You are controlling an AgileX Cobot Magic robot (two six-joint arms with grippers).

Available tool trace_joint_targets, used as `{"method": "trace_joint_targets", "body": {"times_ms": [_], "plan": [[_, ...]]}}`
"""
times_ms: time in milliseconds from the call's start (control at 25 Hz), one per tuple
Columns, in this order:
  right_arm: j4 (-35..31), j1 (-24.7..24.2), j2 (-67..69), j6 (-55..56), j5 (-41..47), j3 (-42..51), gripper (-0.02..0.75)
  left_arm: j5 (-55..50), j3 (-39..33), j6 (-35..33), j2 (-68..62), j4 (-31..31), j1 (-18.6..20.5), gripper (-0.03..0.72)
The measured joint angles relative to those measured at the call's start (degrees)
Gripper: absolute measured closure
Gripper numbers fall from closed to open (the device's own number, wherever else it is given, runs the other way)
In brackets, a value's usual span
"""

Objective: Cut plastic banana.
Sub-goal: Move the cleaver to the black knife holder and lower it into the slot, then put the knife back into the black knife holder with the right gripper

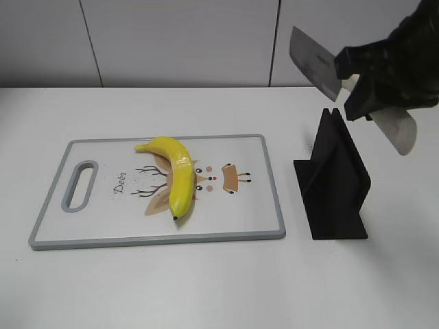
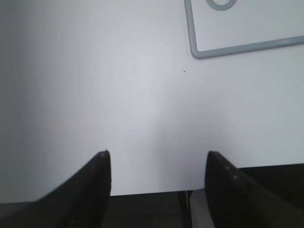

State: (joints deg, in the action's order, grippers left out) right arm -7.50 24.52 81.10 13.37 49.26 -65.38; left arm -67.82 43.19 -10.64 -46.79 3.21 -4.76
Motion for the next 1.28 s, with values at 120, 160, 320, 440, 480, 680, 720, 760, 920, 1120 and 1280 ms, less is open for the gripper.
{"method": "trace_joint_targets", "body": {"times_ms": [120, 160, 320, 440, 480, 680, 720, 760, 920, 1120, 1280], "plan": [[2.95, 0.00, -1.27, 3.08, -0.84, 3.06, 0.572, 0.70, -3.34, -0.04, 8.51, 0.52, 0.00, 0.103], [3.44, 0.00, -1.61, 3.57, -0.91, 3.68, 0.572, 0.93, -4.31, -0.04, 11.54, 0.58, 0.00, 0.103], [4.09, 0.00, -2.31, 4.80, -1.81, 4.44, 0.572, 1.33, -6.52, -0.04, 22.46, 0.63, 0.00, 0.103], [4.13, 0.00, -2.74, 5.52, -2.56, 4.44, 0.572, 1.48, -7.72, -0.04, 30.35, 0.68, 0.00, 0.103], [4.13, 0.00, -2.79, 5.73, -2.69, 4.44, 0.572, 1.52, -8.11, -0.04, 32.32, 0.68, 0.00, 0.103], [5.00, 0.00, -2.96, 6.79, -2.96, 4.87, 0.572, 1.28, -9.58, -0.04, 40.64, 0.73, 0.00, 0.107], [5.87, 0.00, -2.97, 7.67, -3.00, 5.23, 0.572, 1.34, -9.99, -0.04, 41.74, 0.73, 0.00, 0.110], [6.90, 0.00, -2.97, 8.53, -3.07, 5.73, 0.572, 1.48, -10.46, -0.04, 42.42, 0.73, 0.00, 0.112], [10.38, 0.00, -2.97, 11.03, -3.97, 7.30, 0.572, 4.67, -13.76, -0.04, 43.34, 0.73, 0.00, 0.117], [10.48, 0.00, -2.97, 11.34, -4.64, 7.39, 0.572, 5.05, -15.18, 0.02, 43.53, 0.68, 0.00, 0.118], [10.55, 0.00, -2.38, 11.39, -4.70, 7.39, 0.572, 5.35, -15.18, 0.71, 43.60, 0.44, 0.00, 0.118]]}}
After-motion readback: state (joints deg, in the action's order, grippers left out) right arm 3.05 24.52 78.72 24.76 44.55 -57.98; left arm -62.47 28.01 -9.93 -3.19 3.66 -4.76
